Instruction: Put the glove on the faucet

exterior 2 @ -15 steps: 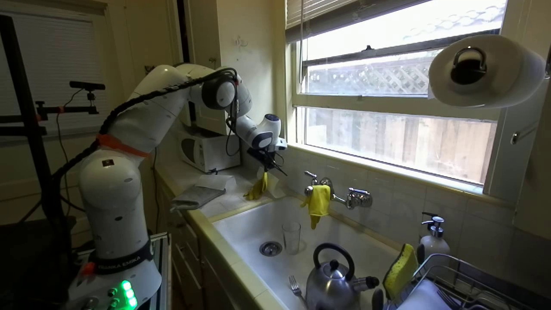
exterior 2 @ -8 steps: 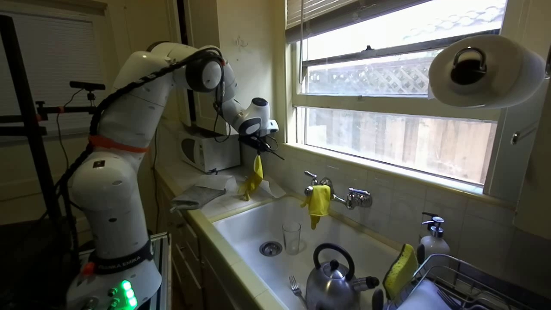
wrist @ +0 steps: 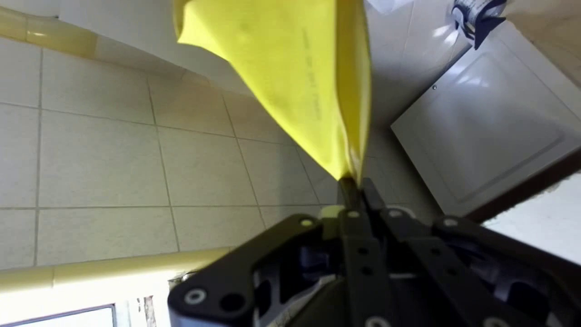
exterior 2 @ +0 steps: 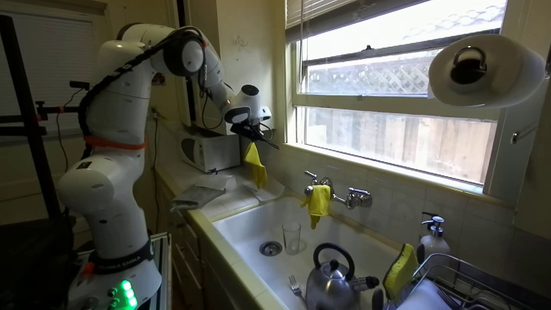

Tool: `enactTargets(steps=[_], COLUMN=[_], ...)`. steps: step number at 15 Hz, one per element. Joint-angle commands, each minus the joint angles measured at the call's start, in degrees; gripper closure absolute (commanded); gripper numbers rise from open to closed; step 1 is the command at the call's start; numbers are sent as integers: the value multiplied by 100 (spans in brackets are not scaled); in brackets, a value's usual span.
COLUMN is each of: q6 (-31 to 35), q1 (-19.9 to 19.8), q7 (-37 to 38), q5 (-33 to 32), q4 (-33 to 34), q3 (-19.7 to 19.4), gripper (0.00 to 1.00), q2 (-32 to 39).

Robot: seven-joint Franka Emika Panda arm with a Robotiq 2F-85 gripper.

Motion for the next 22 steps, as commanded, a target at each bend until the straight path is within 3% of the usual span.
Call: enactTargets(steps=[1, 4, 7, 12, 16, 17, 22], q6=[0, 215, 597, 535, 948, 745, 817], q1=[-39, -23, -253, -510, -689, -623, -711], q7=[0, 126, 358, 1324, 1897, 1524, 1866], q5=[29, 55, 404, 578, 574, 436, 455], q4=[-74, -208, -427, -973, -1341, -942, -1136], q3=[11, -40, -25, -366, -652, -609, -722], gripper=[97, 99, 99, 99, 99, 97, 99], q2=[-97, -247, -691, -1560, -2073, -1585, -1912])
